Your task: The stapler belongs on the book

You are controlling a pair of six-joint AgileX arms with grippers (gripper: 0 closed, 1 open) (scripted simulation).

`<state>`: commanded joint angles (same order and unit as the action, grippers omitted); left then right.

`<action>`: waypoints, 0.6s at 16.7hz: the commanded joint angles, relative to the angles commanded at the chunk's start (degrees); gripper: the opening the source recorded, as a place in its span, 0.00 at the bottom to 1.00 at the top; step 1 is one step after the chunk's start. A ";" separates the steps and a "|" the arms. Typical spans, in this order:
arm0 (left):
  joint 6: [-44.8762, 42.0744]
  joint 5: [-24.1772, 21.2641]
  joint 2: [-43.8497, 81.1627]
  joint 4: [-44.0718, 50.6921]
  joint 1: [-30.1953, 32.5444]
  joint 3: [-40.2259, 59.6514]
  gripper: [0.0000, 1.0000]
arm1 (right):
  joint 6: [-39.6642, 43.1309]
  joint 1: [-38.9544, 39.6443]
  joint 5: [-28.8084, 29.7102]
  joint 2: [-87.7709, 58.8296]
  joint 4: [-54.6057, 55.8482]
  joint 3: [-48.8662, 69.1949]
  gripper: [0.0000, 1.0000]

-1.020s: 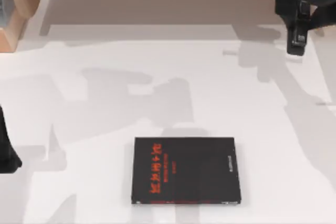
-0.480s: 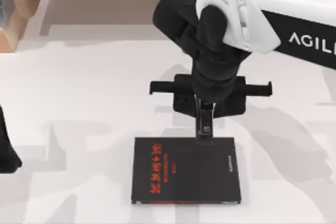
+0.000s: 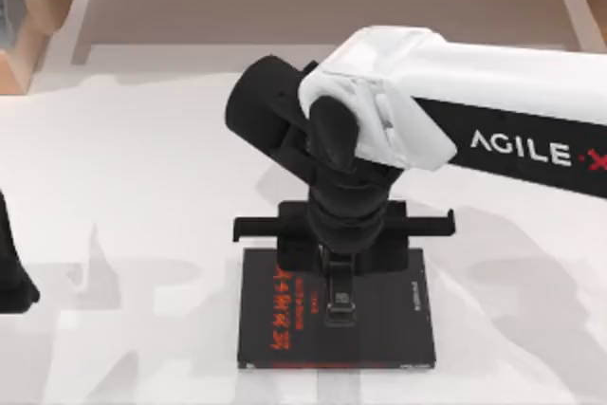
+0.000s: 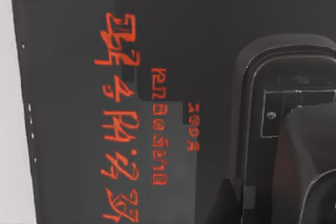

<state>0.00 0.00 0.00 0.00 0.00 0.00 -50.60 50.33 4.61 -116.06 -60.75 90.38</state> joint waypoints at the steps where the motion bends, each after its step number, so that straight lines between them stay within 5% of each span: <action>1: 0.00 0.00 0.00 0.00 0.00 0.00 1.00 | 0.00 0.00 0.00 0.00 0.00 0.00 0.00; 10: 0.00 0.00 0.00 0.00 0.00 0.00 1.00 | 0.16 -0.22 0.00 -1.92 5.64 -3.68 0.00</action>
<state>0.00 0.00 0.00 0.00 0.00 0.00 -50.44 50.12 4.62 -117.99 -55.11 86.70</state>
